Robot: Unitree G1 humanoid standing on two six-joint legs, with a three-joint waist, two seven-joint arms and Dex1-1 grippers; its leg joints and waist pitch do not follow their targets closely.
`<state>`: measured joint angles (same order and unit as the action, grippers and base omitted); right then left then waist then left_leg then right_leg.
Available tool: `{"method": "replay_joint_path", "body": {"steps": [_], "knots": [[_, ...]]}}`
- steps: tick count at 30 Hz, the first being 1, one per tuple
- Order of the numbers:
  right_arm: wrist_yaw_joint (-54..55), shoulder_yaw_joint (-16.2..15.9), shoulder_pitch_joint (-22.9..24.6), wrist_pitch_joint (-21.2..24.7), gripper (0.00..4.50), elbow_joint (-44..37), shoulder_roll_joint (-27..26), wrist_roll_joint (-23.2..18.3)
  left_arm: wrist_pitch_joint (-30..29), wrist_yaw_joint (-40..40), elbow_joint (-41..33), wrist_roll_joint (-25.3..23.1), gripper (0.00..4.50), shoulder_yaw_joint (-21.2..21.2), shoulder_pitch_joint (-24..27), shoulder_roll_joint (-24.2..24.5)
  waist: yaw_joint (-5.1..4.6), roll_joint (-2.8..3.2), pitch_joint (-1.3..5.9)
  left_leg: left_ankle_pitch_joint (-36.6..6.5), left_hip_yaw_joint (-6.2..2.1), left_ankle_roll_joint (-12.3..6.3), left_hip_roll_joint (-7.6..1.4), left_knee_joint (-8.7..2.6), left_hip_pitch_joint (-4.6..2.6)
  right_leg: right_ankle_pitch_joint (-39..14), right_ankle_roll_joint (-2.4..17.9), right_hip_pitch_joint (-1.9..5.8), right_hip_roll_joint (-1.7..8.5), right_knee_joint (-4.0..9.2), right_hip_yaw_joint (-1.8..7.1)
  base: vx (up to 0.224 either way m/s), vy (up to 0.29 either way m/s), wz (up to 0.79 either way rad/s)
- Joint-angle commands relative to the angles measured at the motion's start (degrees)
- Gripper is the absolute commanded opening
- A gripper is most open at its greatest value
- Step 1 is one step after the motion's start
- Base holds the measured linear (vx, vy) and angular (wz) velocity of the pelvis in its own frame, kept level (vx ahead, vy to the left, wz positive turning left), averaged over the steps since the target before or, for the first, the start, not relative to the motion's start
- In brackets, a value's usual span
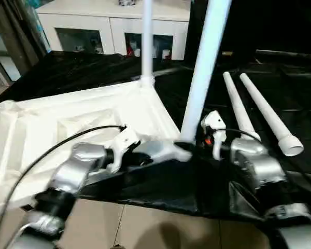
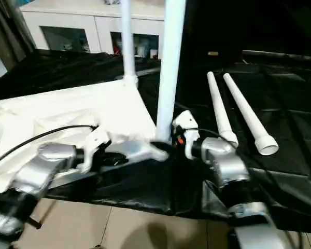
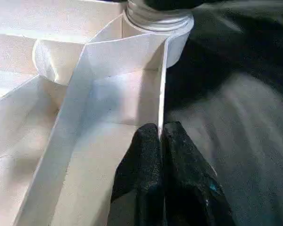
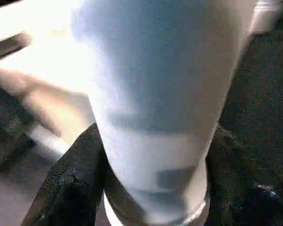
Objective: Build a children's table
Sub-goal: Rotate leg to tighten
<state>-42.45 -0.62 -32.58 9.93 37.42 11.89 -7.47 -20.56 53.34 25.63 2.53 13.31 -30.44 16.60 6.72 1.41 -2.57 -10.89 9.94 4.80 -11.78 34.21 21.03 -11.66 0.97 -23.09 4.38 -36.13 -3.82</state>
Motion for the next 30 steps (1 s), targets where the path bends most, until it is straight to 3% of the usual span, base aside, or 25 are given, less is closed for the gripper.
{"method": "replay_joint_path", "body": {"steps": [1,2,3,4,5,6,7,8,9,11,12,13,19,20,21,22,24,26,27,30], "knots": [[12.91,2.11,0.72,2.89,2.60,4.77,-4.33,-0.09,-2.70,-12.78,4.87,-0.52,0.00,-4.48,-5.09,-4.61,-0.14,0.14,3.30,-9.83,-0.14,0.02,-1.19,-4.21,-0.82,-11.34,11.73,2.72,3.74,4.88,2.72,0.000,0.000,0.00],[16.83,3.19,0.28,2.95,2.60,5.84,-5.57,-0.14,-3.13,-15.83,6.73,-0.57,0.00,-5.20,-6.40,-6.35,-0.21,0.13,3.14,-10.51,0.01,0.50,-1.11,-4.25,-1.10,-12.28,11.43,2.27,3.57,5.25,2.78,0.000,0.000,0.00],[20.50,4.53,-0.41,2.87,2.59,7.13,-6.97,-0.74,-3.14,-18.43,8.75,-0.25,0.00,-5.90,-7.81,-8.28,-0.23,-0.21,3.21,-11.98,-0.07,1.24,-0.86,-4.30,-1.45,-14.83,10.95,2.38,3.57,5.45,2.67,0.000,0.000,0.00],[22.71,5.39,-1.12,2.91,2.59,8.11,-8.05,-1.32,-3.11,-20.10,10.34,0.24,0.00,-6.39,-9.00,-9.98,-0.19,0.22,3.19,-12.84,-0.02,1.20,-0.92,-4.33,-1.44,-15.51,10.48,2.33,3.62,5.85,2.72,0.000,0.000,0.00],[24.76,5.81,-1.84,2.52,2.59,8.87,-9.04,-1.30,-2.68,-21.72,12.03,0.68,0.00,-6.76,-10.19,-11.61,-0.12,0.35,3.14,-12.86,-0.15,1.17,-0.89,-4.33,-1.20,-15.29,10.29,2.47,3.68,5.74,2.69,0.000,0.000,0.00],[26.26,5.87,-2.38,1.98,2.59,9.37,-9.71,-0.97,-2.08,-22.78,13.28,0.82,0.00,-6.83,-11.06,-12.74,-0.03,0.11,3.36,-12.08,-0.21,0.78,-0.85,-4.36,-1.00,-14.06,9.91,2.73,3.66,5.65,2.67,0.000,0.000,0.00],[26.74,5.29,-2.79,1.28,2.59,9.54,-9.99,-0.19,-0.97,-22.96,14.27,0.56,0.00,-6.34,-11.72,-13.43,0.07,0.67,3.50,-10.89,-0.31,0.36,-0.80,-4.24,-0.74,-12.13,9.87,2.81,3.67,5.40,2.64,0.000,0.000,0.00],[26.77,4.88,-3.02,0.63,2.59,9.35,-10.32,0.46,0.79,-22.39,15.00,-0.02,0.00,-5.41,-12.24,-13.81,0.05,0.81,3.60,-10.45,-0.33,0.25,-0.75,-4.17,-0.57,-10.97,9.79,2.92,3.64,5.33,2.60,0.000,0.000,0.00],[26.84,4.85,-3.05,0.54,2.59,9.30,-10.41,0.59,1.10,-22.29,15.15,-0.16,0.00,-5.26,-12.35,-13.88,0.03,0.40,3.71,-9.42,-0.35,-0.28,-0.71,-4.11,-0.34,-8.76,9.93,3.15,3.58,5.14,2.55,0.000,0.000,0.00],[26.67,5.26,-2.98,-0.34,2.59,8.61,-11.03,0.65,2.92,-20.77,15.67,-1.02,0.00,-4.04,-12.84,-14.30,0.04,0.42,3.81,-8.09,-0.31,-1.23,-0.63,-3.94,-0.08,-6.08,10.30,3.33,3.55,4.93,2.52,0.000,0.000,0.00],[26.85,5.86,-3.04,-1.23,3.15,8.56,-11.37,0.34,4.20,-19.50,16.21,-1.26,0.00,-3.68,-13.10,-14.44,0.12,0.48,3.85,-7.60,-0.30,-1.69,-0.64,-3.87,-0.11,-5.29,10.67,3.33,3.62,4.81,2.49,0.000,0.000,0.00],[26.86,5.94,-3.00,-1.47,3.29,8.41,-11.37,0.34,4.75,-18.88,16.20,-1.32,0.00,-3.49,-13.04,-14.40,0.12,0.48,3.83,-7.49,-0.33,-1.98,-0.73,-3.92,-0.03,-5.39,10.85,3.37,3.67,4.80,2.43,0.000,0.000,0.00],[27.10,5.19,-3.01,-4.92,3.72,6.93,-10.39,1.00,10.83,-16.79,16.54,-1.26,0.00,-3.27,-12.75,-13.91,-0.42,0.41,3.72,-8.47,-0.42,-2.01,-0.83,-4.15,0.04,-8.06,10.42,3.40,3.78,5.04,2.38,0.000,0.000,0.00],[25.53,4.76,-2.48,-5.54,3.72,4.78,-9.63,0.85,14.44,-15.52,15.98,0.01,0.00,-4.31,-12.70,-14.06,-0.39,0.36,3.71,-8.04,-0.38,-2.31,-0.82,-4.09,0.04,-7.25,10.65,3.36,3.74,4.99,2.39,0.000,0.000,0.00],[24.27,4.53,-2.09,-5.93,3.72,3.23,-9.11,0.77,17.24,-14.58,15.75,1.00,0.00,-5.14,-12.75,-14.21,-0.18,0.25,3.86,-6.91,-0.33,-2.91,-0.75,-3.89,0.13,-5.59,10.66,3.54,3.72,4.88,2.45,0.000,0.000,0.00],[22.42,4.20,-1.27,-5.95,3.72,0.87,-8.27,0.52,17.96,-14.33,14.75,1.41,0.00,-5.59,-12.71,-13.88,-0.05,-0.25,4.09,-4.59,-0.28,-3.80,-0.76,-3.65,0.31,-1.93,11.18,3.70,3.67,4.35,2.50,0.000,0.000,0.00],[18.96,3.56,0.32,-5.33,3.77,-3.17,-6.73,-0.02,17.74,-14.63,12.70,1.54,0.45,-6.10,-12.55,-12.96,0.27,0.23,4.33,-1.63,-0.24,-5.58,-0.75,-3.21,0.44,3.29,11.99,3.53,3.63,3.68,2.41,0.000,0.000,0.00],[16.68,2.90,1.36,-4.75,3.77,-5.62,-5.63,-0.22,17.40,-14.49,11.22,1.84,0.56,-6.51,-12.38,-12.33,0.48,0.36,4.92,0.83,-0.34,-7.11,-0.76,-2.71,0.84,9.37,13.14,3.61,3.60,2.87,2.31,0.000,0.000,0.00],[16.68,2.90,1.36,-4.75,3.77,-5.62,-5.63,-0.22,17.40,-14.49,11.22,1.84,0.66,-6.51,-12.38,-12.33,0.50,0.33,4.76,1.66,-0.33,-8.34,-0.95,-2.55,0.96,12.29,14.06,3.28,3.45,2.59,2.18,0.000,0.000,0.00],[7.92,-1.37,5.71,-2.36,3.77,-13.68,-0.92,-0.68,14.25,-15.81,4.14,2.95,0.91,-8.98,-11.53,-9.19,0.42,0.34,4.24,-1.24,-0.25,-8.75,-1.02,-2.71,0.98,8.45,14.14,3.34,3.49,3.01,2.05,0.000,0.000,0.00]]}}
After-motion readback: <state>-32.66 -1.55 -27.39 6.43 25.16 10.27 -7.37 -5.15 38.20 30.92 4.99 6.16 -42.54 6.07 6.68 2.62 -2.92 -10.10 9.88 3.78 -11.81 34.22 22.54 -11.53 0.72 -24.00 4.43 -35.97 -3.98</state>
